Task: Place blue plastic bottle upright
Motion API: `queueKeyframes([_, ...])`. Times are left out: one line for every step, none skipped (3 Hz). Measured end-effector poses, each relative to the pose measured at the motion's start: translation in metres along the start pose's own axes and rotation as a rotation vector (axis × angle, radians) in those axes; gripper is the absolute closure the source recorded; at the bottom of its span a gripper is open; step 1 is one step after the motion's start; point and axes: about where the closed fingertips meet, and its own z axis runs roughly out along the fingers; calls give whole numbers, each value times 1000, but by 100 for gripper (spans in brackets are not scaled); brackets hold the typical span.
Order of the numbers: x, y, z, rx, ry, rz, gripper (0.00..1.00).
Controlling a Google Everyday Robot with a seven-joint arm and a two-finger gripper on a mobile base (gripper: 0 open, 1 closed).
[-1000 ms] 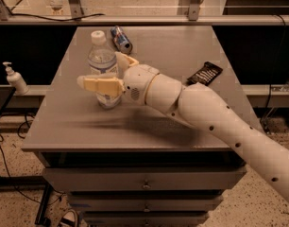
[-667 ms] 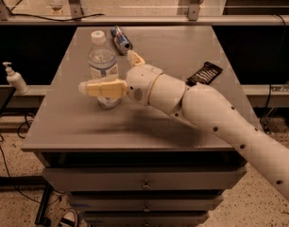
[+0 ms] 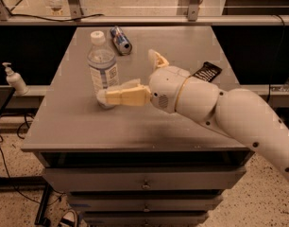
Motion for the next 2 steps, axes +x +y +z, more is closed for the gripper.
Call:
queueKeyframes([1, 10, -17, -35, 0, -1, 0])
queueKeyframes([1, 10, -16, -35, 0, 0, 0])
